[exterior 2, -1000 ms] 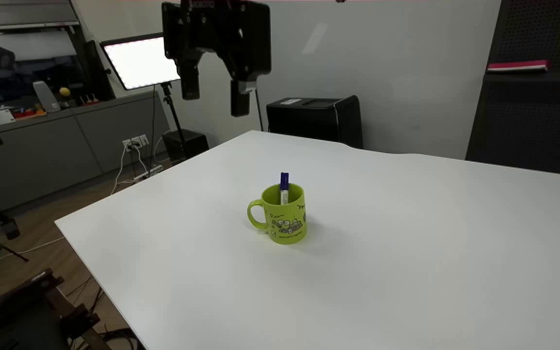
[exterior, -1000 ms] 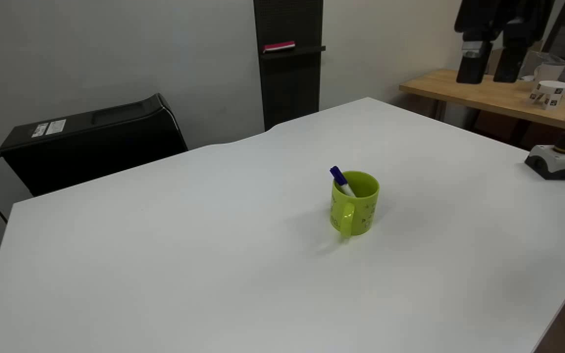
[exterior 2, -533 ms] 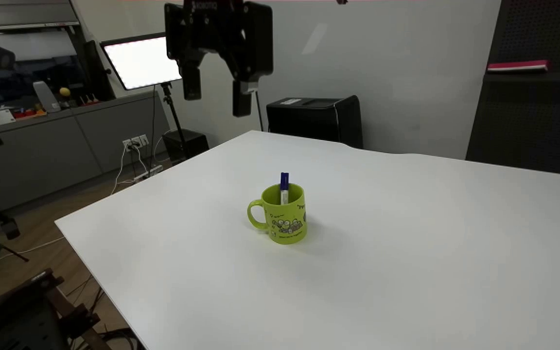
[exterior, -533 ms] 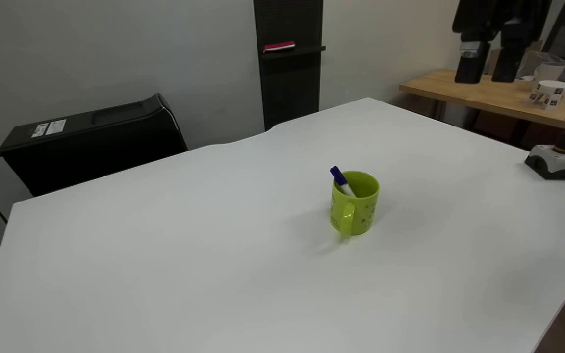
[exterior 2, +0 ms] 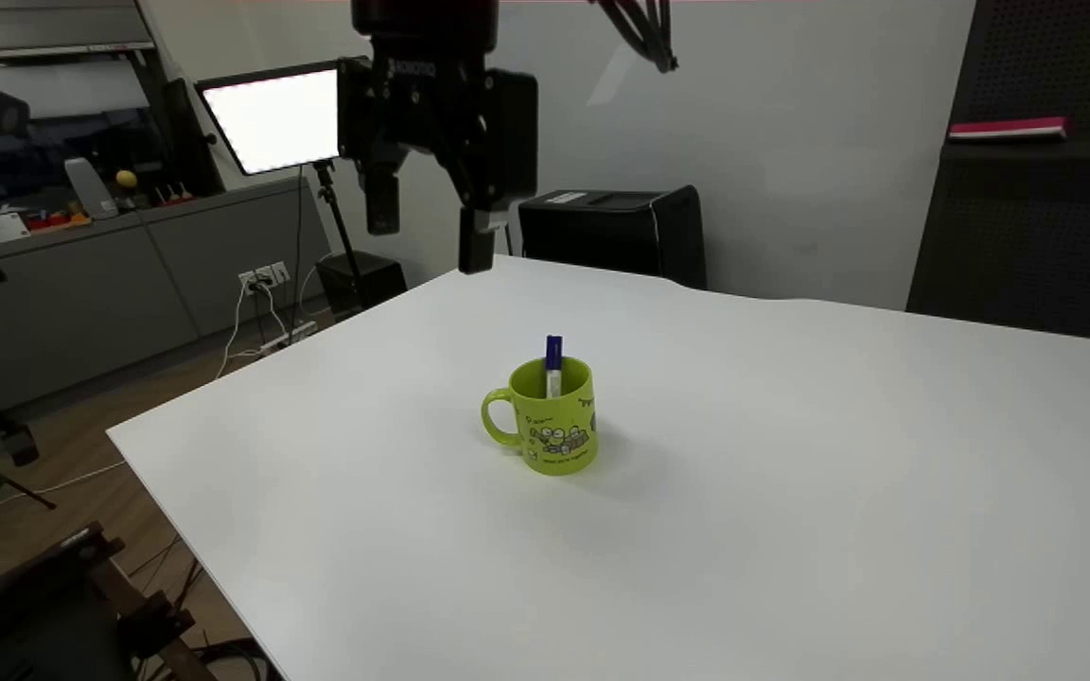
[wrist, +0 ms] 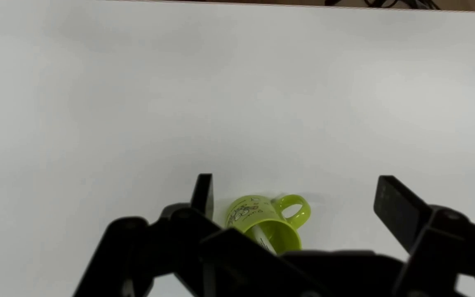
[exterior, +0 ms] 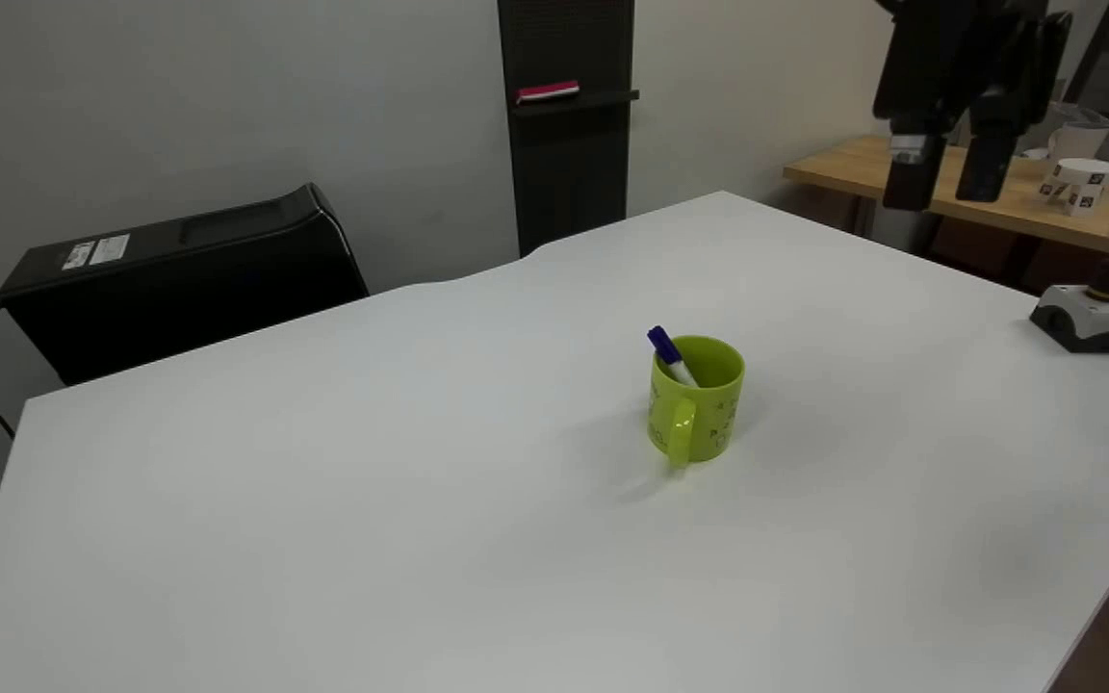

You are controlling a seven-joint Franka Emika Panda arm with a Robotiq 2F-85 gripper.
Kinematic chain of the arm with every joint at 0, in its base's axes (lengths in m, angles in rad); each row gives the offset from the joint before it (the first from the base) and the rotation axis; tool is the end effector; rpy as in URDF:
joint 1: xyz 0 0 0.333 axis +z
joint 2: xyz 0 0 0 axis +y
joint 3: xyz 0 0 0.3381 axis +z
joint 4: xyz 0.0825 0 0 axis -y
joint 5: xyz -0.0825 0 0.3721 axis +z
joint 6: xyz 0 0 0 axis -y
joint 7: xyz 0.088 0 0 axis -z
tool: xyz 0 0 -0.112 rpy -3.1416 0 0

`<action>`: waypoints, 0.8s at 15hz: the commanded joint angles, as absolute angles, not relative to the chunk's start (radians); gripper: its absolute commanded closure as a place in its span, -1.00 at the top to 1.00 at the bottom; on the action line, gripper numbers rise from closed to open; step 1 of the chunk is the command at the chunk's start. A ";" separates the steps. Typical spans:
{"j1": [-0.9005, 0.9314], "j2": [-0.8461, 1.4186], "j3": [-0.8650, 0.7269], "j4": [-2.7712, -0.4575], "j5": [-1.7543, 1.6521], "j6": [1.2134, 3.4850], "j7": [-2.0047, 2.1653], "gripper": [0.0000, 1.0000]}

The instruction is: Place the marker on the table

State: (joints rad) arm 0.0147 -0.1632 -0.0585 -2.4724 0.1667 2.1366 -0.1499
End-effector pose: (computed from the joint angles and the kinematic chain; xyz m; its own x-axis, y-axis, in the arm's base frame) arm 0.4250 -0.0107 0.3656 0.9875 0.0183 -0.1566 -0.0066 -0.9875 -0.1572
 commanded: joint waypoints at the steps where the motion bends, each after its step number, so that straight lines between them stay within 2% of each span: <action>1: 0.008 -0.058 -0.047 -2.440 0.166 2.170 -0.132 1.00; 12: 0.006 0.181 -0.020 -2.337 0.135 2.374 -0.115 1.00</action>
State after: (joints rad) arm 0.0147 0.1267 -0.0364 -2.3980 0.1542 2.3510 -0.1503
